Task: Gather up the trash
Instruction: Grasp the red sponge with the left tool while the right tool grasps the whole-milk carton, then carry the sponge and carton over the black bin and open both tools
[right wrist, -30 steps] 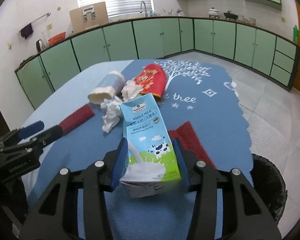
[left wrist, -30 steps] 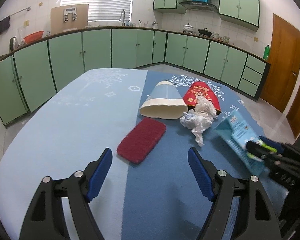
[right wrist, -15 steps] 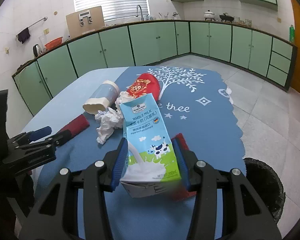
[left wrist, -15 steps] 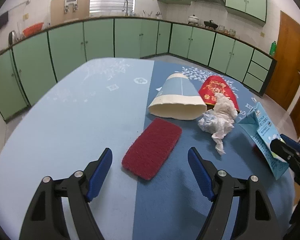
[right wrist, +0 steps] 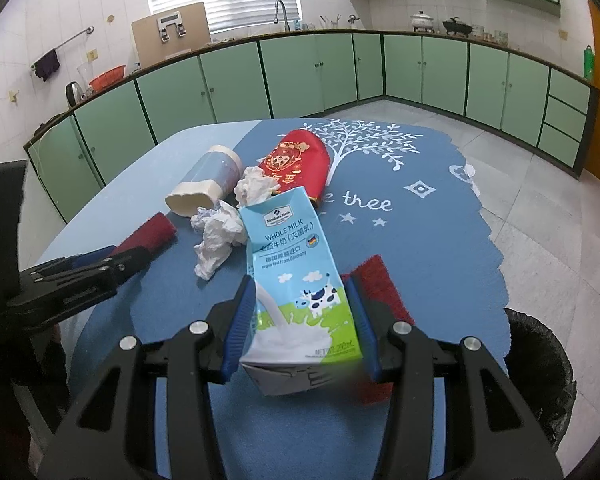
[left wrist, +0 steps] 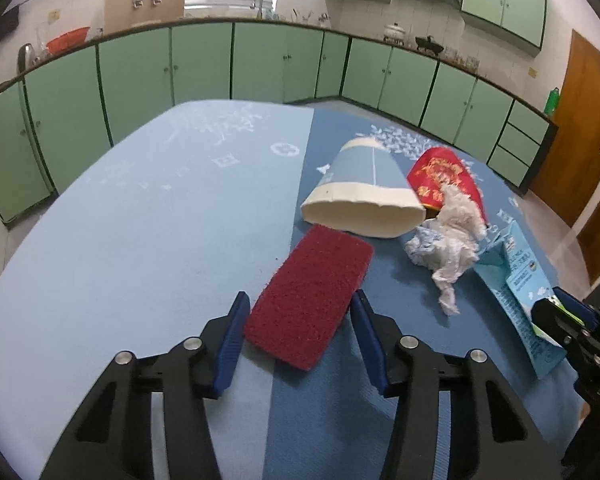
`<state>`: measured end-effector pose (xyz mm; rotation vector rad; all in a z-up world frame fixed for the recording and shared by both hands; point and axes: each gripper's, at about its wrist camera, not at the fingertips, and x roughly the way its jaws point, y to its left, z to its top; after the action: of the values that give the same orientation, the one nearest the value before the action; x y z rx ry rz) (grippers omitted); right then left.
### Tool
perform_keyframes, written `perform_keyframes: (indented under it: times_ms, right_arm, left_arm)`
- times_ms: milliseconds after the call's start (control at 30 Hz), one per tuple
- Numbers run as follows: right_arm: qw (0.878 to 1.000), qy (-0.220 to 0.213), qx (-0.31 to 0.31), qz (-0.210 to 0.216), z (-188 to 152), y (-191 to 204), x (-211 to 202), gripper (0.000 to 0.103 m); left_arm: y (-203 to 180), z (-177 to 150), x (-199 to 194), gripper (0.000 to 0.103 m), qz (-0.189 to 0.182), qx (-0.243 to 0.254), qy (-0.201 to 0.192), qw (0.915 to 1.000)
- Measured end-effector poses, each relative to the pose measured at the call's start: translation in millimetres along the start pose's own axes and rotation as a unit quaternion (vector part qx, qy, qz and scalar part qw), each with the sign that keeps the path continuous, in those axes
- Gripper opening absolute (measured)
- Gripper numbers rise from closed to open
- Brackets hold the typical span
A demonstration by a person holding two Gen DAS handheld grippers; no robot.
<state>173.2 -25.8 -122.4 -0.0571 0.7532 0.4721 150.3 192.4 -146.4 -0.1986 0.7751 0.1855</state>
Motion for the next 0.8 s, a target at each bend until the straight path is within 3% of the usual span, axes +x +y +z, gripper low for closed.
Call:
perform_keyframes:
  times_ms: [367,800]
  right_arm:
    - [1.000,-0.025,0.014,-0.005,4.2,-10.7,-30.6,0.045]
    - [0.998,-0.054,0.031,-0.023,1.5,-35.8,-75.5,0.045]
  left_arm:
    - [-21.0,-0.4,-59.4,0.051,-0.022,0.021,-0.046,0.9985]
    - [-71.6,7.3,-87.5,0.051,-0.059,0.052,-0.076,0.9941]
